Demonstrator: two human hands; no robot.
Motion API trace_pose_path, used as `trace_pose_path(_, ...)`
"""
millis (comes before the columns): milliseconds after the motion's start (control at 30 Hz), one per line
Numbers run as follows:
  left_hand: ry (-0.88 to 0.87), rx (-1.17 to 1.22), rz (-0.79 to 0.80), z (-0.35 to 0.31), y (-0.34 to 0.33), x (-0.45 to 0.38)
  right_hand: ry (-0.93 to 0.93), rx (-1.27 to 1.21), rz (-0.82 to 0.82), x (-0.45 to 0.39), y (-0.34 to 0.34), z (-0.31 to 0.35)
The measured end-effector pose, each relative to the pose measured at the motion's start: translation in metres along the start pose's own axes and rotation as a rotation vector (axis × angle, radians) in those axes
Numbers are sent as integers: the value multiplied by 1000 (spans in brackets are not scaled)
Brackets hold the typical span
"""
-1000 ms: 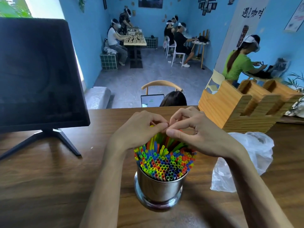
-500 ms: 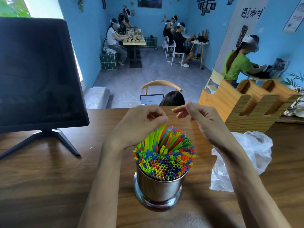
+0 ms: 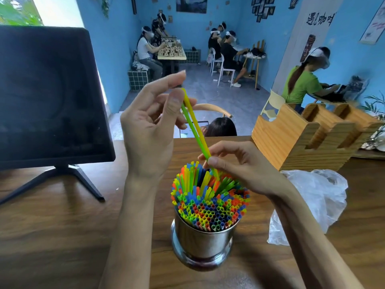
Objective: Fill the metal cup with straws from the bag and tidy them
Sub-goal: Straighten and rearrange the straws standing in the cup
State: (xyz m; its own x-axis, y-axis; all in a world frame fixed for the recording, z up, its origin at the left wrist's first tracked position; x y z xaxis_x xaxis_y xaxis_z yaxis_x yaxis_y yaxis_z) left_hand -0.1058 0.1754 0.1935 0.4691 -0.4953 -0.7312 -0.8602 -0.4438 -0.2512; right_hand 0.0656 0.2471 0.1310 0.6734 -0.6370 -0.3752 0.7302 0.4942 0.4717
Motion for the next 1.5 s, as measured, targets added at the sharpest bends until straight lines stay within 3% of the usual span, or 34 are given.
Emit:
trace_pose_path(233, 64, -46, -285, 9, 28, 5, 1, -203, -212, -1, 25, 1)
trace_pose_path(367, 180, -85, -327, 19, 38, 9, -63, -426, -350, 4, 37, 1)
trace_pose_path(533, 306, -12, -358, 26, 37, 17, -59, -297, -343, 6, 32, 6)
trace_pose_path(767, 280, 29, -414, 23, 43, 19, -127, -588, -437, 7, 45, -3)
trace_pose_path(900, 262, 51, -390, 20, 40, 19, -116, -758, -434, 4, 48, -3)
trace_pose_path(1133, 289, 91, -348, 20, 31, 25, -150, -507, -392, 7, 31, 5)
trace_pose_path(1333, 366, 77, -227, 22, 33, 19, -125, -454, -399, 9, 43, 15)
trace_pose_path(1500, 492, 11, -63, 32, 29, 22, -85, -848, -560, 4, 48, 18)
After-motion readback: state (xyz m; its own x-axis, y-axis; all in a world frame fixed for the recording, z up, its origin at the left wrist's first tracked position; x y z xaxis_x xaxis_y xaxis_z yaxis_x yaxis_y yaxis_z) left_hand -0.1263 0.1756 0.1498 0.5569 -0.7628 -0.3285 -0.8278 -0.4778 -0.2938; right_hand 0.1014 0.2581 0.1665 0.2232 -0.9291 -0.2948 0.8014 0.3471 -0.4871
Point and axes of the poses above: each hand's wrist, its own x-axis away from the middle knuckle, its own y-axis out of the back of the hand, z = x × y, the point moved 5 cm from there along -x, towards the middle knuckle, and after that the axes turned 4 degrees about -z, right-handed, at the moved point
